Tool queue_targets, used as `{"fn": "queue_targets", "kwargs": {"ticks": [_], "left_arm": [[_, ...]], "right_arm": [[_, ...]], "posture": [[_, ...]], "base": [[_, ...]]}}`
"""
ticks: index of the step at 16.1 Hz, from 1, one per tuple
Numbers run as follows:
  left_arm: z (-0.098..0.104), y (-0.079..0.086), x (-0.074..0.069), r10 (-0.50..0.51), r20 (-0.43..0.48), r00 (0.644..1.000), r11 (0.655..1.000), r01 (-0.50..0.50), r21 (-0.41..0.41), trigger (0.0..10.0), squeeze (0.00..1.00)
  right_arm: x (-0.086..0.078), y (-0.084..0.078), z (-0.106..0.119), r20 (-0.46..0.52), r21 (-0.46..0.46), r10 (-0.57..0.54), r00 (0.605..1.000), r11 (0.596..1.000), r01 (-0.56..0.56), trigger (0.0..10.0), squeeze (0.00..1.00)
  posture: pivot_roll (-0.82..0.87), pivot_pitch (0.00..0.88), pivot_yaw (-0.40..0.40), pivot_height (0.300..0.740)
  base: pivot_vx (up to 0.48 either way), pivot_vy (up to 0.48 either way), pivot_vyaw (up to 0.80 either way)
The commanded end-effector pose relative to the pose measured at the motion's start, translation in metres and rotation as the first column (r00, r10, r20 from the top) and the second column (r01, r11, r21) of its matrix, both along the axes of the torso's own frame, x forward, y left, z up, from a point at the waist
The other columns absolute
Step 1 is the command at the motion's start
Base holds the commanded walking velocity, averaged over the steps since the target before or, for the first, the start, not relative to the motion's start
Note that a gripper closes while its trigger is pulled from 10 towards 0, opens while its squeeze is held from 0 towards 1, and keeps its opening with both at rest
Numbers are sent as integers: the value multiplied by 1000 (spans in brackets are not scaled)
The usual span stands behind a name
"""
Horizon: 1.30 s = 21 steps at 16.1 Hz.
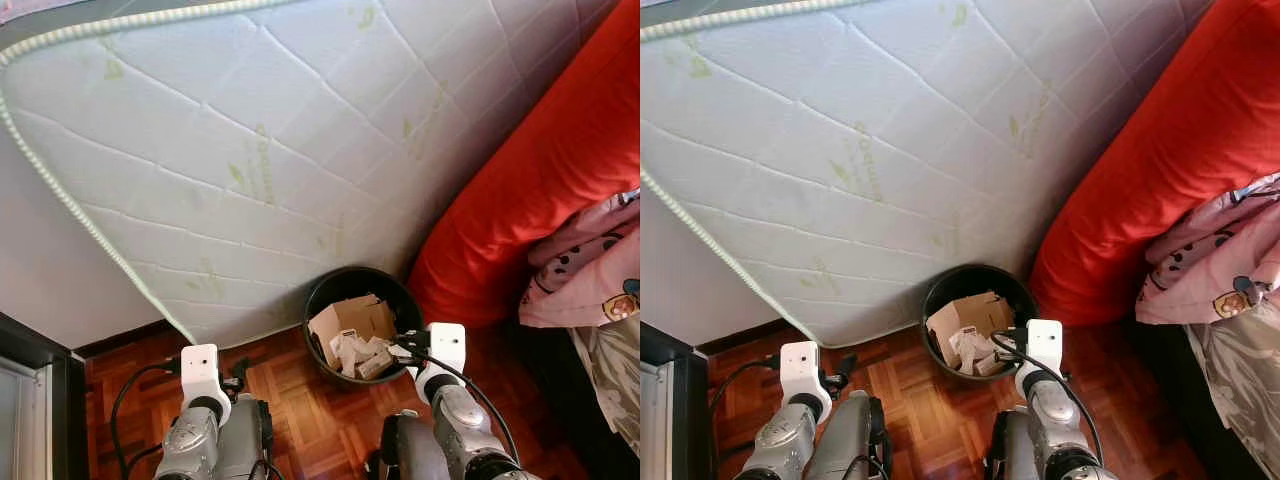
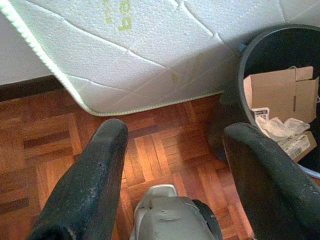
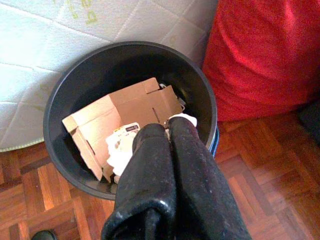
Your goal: Clean up the room
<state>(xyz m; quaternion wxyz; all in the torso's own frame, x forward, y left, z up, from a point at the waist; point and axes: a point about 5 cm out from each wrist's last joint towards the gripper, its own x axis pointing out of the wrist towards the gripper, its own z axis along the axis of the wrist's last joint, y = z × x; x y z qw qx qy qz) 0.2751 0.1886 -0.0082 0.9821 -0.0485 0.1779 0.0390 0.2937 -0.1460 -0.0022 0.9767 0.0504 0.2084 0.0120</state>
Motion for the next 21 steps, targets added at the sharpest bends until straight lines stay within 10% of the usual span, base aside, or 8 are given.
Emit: {"fn": "queue_targets", "kwargs": {"ticks": [1,21], "left_arm": [[-7,0,-8,1,-22,1000,1000,-2,-8,10000,0],[-7,-4,-11,-31,2,1000,999,31,-9,10000,0]], "right_arm": [[-5,-2,-6,-36,0,-3,999,1000,3,10000,0],[10,11,6,-38,21,87,995,996,-86,10000,0]], "posture": [[112,274,-25,618],[144,342,12,618]], "base": [[281,0,0],[200,0,0]]}}
